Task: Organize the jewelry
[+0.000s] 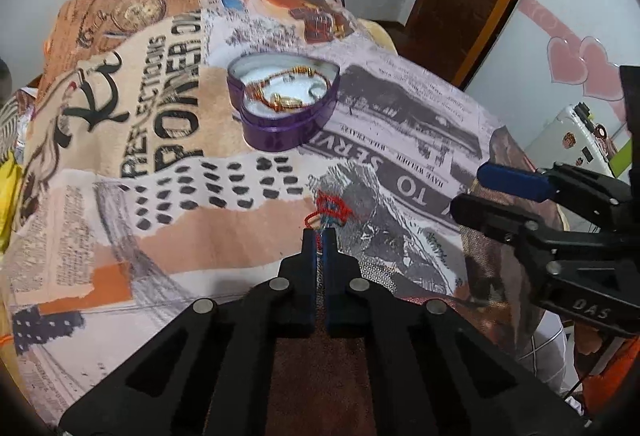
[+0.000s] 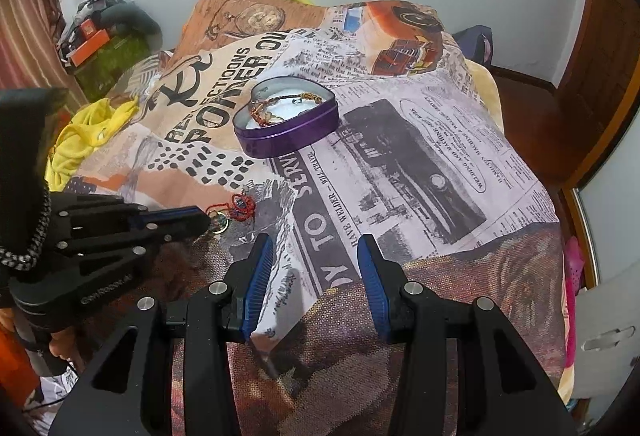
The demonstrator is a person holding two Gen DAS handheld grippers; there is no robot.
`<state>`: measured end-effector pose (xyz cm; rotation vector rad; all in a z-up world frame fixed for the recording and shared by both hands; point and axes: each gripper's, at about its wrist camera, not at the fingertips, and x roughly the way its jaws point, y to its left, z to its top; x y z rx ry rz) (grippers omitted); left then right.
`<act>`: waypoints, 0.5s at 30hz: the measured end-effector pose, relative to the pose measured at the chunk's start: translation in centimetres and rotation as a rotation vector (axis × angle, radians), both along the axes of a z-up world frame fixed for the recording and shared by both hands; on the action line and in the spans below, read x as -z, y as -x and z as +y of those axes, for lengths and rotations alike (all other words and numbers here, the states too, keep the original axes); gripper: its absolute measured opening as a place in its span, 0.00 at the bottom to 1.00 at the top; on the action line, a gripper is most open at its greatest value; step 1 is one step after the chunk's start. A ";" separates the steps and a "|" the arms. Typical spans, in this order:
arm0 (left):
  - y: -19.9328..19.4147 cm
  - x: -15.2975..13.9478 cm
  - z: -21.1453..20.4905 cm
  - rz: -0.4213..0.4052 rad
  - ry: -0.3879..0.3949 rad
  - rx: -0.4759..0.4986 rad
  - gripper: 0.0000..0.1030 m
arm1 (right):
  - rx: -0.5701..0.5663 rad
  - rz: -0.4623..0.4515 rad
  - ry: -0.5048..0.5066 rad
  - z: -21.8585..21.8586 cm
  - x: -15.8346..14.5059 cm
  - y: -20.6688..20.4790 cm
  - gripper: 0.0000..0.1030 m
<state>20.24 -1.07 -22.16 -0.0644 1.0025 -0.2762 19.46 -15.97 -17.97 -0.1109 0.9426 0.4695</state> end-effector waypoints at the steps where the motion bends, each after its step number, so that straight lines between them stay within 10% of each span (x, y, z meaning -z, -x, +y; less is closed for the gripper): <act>1: 0.1 -0.4 0.1 -0.011 0.000 -0.003 0.00 | -0.001 -0.001 0.000 0.0 0.0 0.1 0.39; 15: 2.0 -5.7 3.0 -0.141 0.028 -0.059 0.00 | -0.041 -0.001 -0.003 1.8 -0.3 0.1 0.39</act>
